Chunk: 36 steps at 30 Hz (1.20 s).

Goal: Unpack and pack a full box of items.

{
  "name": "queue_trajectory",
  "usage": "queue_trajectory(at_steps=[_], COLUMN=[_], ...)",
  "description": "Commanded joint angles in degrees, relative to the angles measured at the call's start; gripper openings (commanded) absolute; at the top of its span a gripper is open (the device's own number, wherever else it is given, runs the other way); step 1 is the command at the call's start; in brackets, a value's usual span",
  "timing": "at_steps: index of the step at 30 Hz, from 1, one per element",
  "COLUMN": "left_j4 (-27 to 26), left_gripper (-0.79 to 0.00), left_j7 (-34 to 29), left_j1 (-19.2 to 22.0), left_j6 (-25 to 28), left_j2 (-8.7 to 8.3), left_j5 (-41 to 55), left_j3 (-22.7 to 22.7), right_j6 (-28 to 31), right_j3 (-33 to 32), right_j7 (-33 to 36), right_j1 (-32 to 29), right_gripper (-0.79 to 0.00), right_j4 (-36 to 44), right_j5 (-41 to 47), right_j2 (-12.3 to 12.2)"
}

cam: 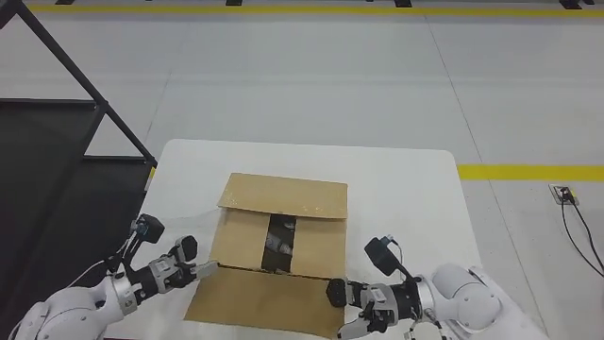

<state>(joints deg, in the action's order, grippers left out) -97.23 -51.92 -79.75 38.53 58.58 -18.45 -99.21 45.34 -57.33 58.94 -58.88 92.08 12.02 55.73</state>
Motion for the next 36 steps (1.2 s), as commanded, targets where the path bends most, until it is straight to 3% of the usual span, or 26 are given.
queue_trajectory(at_steps=[1,6,12,15,26,36], left_j4=[0.22,0.87,1.71,2.16,2.4,1.13], left_gripper=[0.0,0.0,0.0,0.0,0.0,0.0], left_j7=[-4.68,-10.74,-10.69,-9.4,-8.36,-3.01], left_j1=[-0.04,0.51,1.54,1.75,1.8,0.49], left_j6=[1.73,3.08,2.85,2.49,1.89,0.35], left_j2=[-0.5,-1.56,-2.21,-2.38,-2.56,-2.76], left_j5=[1.92,0.91,-4.07,-4.67,-4.8,-8.03], left_j3=[0.01,0.22,2.83,3.43,3.34,4.35], right_j6=[-0.94,-2.73,-3.4,-2.14,-3.1,-27.5], right_j3=[0.86,2.74,3.53,2.85,2.99,6.3], right_j7=[0.92,-0.4,-7.46,-7.4,-7.61,-17.99], right_j1=[0.88,3.58,5.93,6.24,5.98,11.07], right_gripper=[0.0,0.0,0.0,0.0,0.0,0.0], right_j4=[-1.06,-3.96,-7.25,-7.8,-7.04,-11.59], right_j5=[0.23,2.69,11.7,16.45,16.57,14.72], right_j2=[0.06,0.91,2.38,2.6,2.65,4.88])
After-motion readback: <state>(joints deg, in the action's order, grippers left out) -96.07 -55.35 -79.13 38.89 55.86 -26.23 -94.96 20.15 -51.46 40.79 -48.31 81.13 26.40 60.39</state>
